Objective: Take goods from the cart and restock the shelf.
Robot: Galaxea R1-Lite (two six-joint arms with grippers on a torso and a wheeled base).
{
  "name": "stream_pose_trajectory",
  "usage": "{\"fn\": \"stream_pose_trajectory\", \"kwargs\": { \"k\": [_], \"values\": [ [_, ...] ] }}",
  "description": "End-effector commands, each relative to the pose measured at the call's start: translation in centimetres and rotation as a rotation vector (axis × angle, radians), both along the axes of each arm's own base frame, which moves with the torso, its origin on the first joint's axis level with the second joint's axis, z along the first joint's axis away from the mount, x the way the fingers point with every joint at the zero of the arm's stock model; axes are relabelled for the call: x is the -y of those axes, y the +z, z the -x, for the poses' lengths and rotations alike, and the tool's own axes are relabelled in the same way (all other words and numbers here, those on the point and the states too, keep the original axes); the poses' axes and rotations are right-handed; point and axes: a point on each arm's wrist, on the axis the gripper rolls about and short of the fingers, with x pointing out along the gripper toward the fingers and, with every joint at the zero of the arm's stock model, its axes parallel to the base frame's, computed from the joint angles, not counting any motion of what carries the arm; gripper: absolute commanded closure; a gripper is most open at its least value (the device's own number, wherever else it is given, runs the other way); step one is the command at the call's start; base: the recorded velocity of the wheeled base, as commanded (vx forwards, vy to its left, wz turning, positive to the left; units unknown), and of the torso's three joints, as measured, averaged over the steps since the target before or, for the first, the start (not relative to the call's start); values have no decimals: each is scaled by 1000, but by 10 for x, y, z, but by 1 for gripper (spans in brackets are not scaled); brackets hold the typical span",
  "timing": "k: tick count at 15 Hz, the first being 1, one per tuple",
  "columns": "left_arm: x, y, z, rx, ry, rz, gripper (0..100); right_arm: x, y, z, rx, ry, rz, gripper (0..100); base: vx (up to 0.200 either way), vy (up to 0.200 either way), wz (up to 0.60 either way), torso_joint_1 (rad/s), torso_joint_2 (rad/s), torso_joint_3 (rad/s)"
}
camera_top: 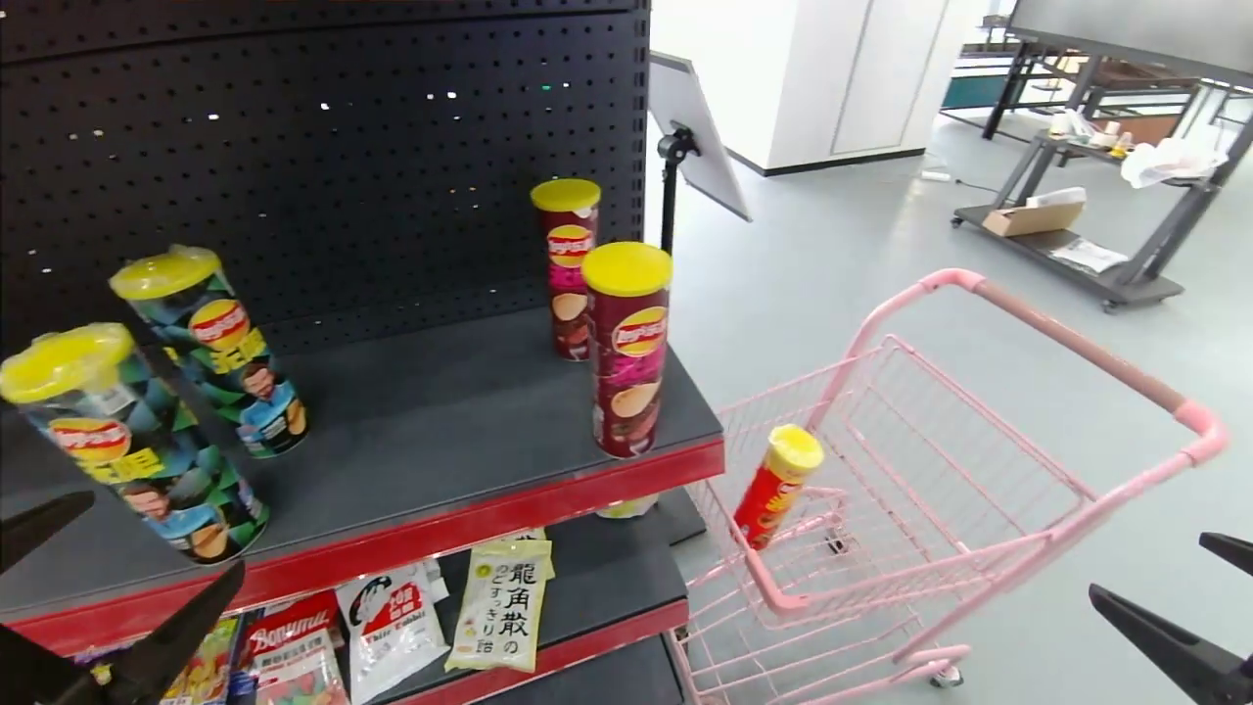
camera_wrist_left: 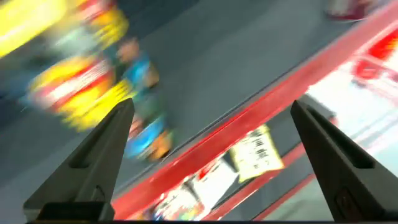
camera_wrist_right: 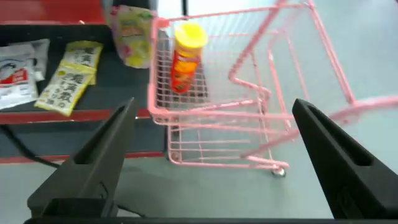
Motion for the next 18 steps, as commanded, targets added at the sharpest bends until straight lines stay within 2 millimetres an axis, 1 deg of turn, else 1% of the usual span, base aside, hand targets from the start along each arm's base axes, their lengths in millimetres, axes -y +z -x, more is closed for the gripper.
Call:
{"fn": "stream_pose_trajectory", "kwargs": {
  "k": [1,8,12,18],
  "values": [
    [-2,1,6,28,-4,10,0,0,0,0,-3,1,1,0,0,0,0,0,0,0],
    [-5,-6,19,24,-23,12,0,1,0,-1,-3,-28,11,0,0,0,0,-13,23,16],
    [-6,-5,19,27,-22,13,0,1,-1,0,-6,-27,11,0,0,0,0,-130,337,189],
    [-8,-6,25,41,-22,17,0,1,-7,1,-24,-27,14,0,0,0,0,-141,354,212]
  ]
}}
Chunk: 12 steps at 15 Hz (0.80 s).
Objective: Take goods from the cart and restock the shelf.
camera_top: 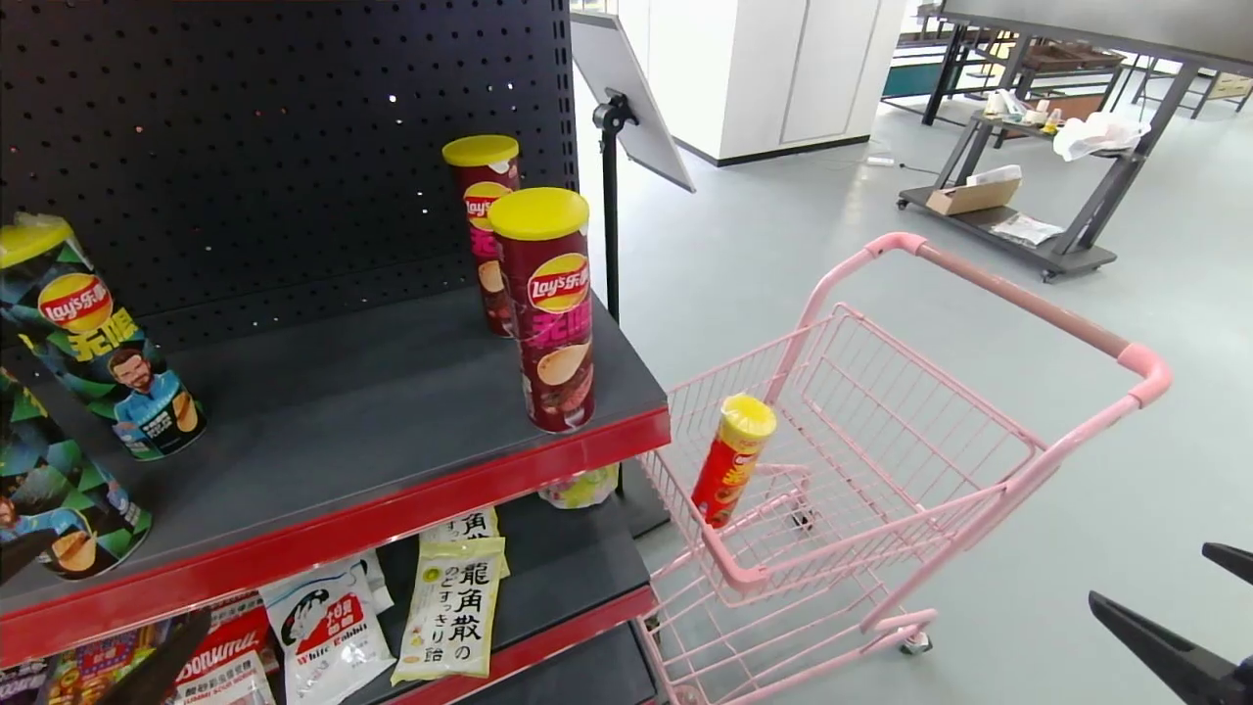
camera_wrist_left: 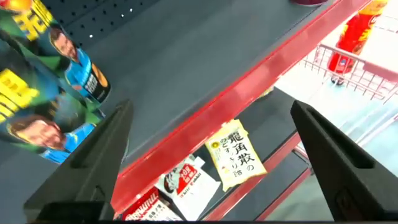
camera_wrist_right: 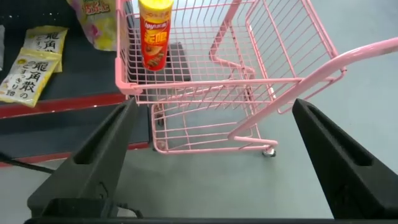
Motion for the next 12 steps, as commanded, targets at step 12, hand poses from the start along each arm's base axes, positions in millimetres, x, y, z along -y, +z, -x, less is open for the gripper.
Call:
{"fn": "stream_pose_trajectory", "kwargs": {
  "k": [12],
  "values": [
    [0,12,-1,35,2,18,0,-17,12,-101,-209,137,-129,0,0,0,0,-42,108,65]
  ]
}}
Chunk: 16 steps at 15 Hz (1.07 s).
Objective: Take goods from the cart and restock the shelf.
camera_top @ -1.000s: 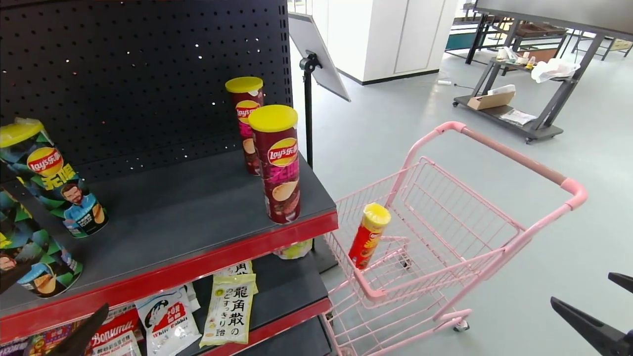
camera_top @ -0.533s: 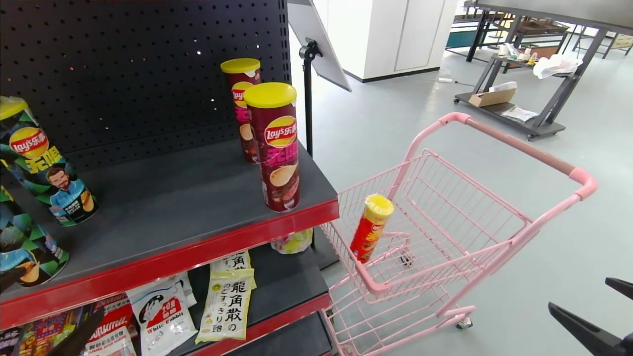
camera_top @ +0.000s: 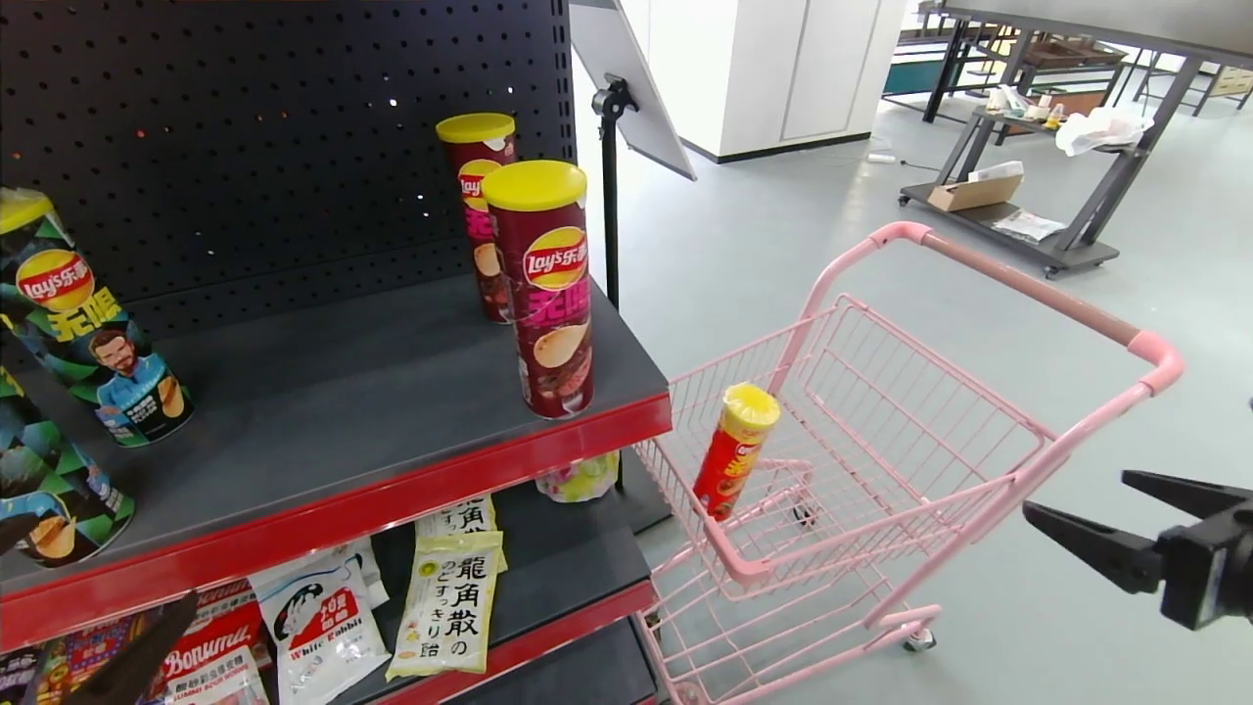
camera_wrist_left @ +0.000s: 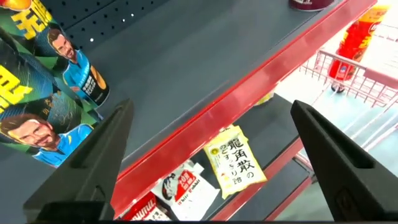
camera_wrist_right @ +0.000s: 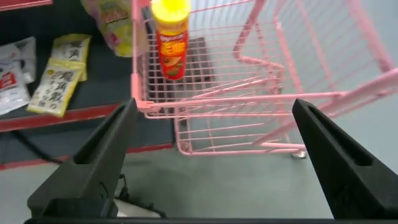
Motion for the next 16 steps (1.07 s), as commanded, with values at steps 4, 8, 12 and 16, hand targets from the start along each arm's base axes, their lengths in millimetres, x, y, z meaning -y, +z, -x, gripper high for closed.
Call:
{"fn": "stream_pose_trajectory", "kwargs": {
  "k": [4,8,12,16],
  "values": [
    [1,15,-4,33,6,11,0,-25,-48,-99,-177,133,-14,0,0,0,0,0,0,0],
    [-1,11,1,43,12,14,0,-49,-75,-137,-148,194,-21,0,0,0,0,0,0,0],
    [-1,6,3,7,14,2,0,-83,-89,-167,-173,252,-61,0,0,0,0,0,0,0],
    [-1,4,1,-11,14,-4,0,-96,-109,-192,-199,269,-59,0,0,0,0,0,0,0]
  ]
}}
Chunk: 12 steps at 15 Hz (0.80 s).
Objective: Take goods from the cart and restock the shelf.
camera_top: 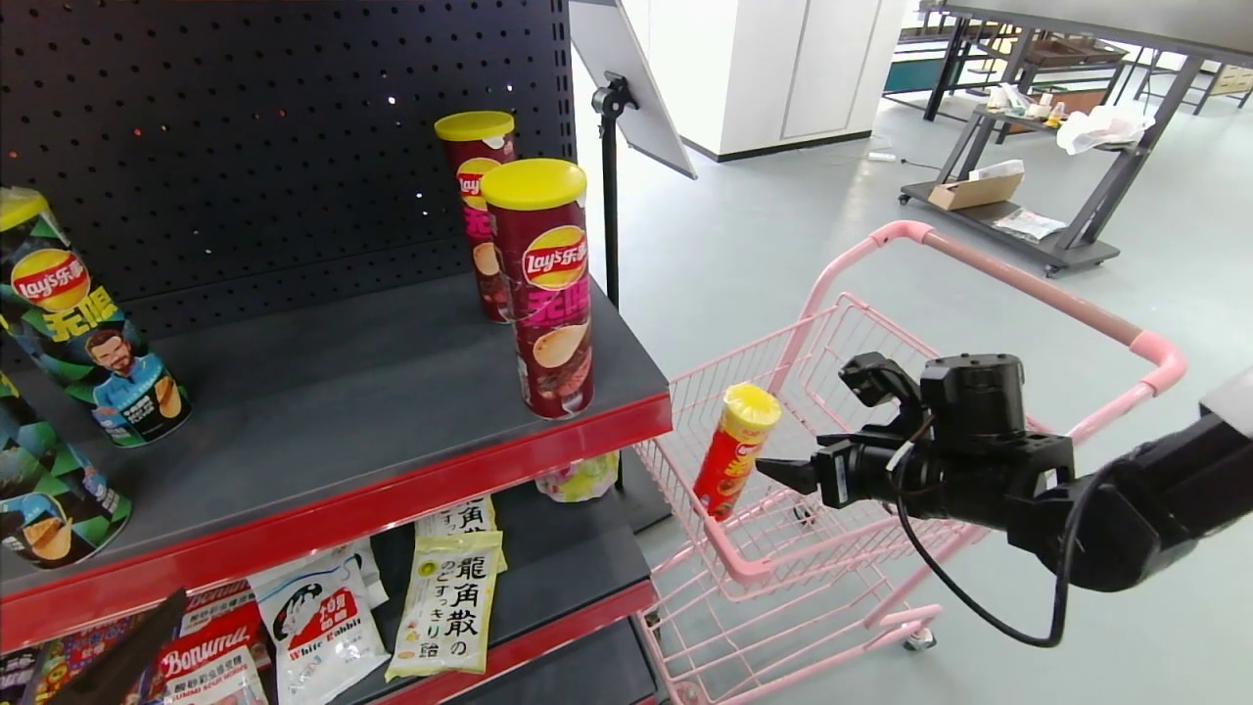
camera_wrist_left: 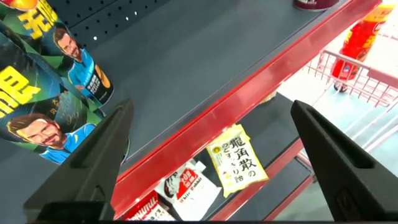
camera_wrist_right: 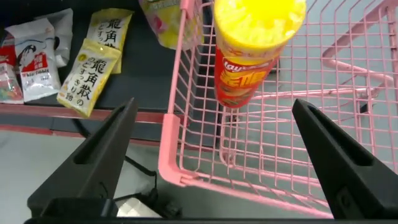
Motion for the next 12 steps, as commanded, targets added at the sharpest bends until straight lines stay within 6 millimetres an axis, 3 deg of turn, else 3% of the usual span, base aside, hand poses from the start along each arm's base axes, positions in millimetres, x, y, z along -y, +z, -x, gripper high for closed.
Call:
{"fn": "stream_pose_trajectory", "kwargs": {
  "k": [1,4,12],
  "values": [
    [0,-1,-1,-10,1,-3,0,-8,-20,-18,-36,1,0,0,0,0,0,0,0,0],
    [0,-3,-1,-30,1,-10,0,-13,-31,-42,-38,-18,-20,0,0,0,0,0,0,0],
    [1,-1,-4,-40,7,-14,0,-20,-60,-70,-16,-27,-30,0,0,0,0,0,0,0]
  ]
}}
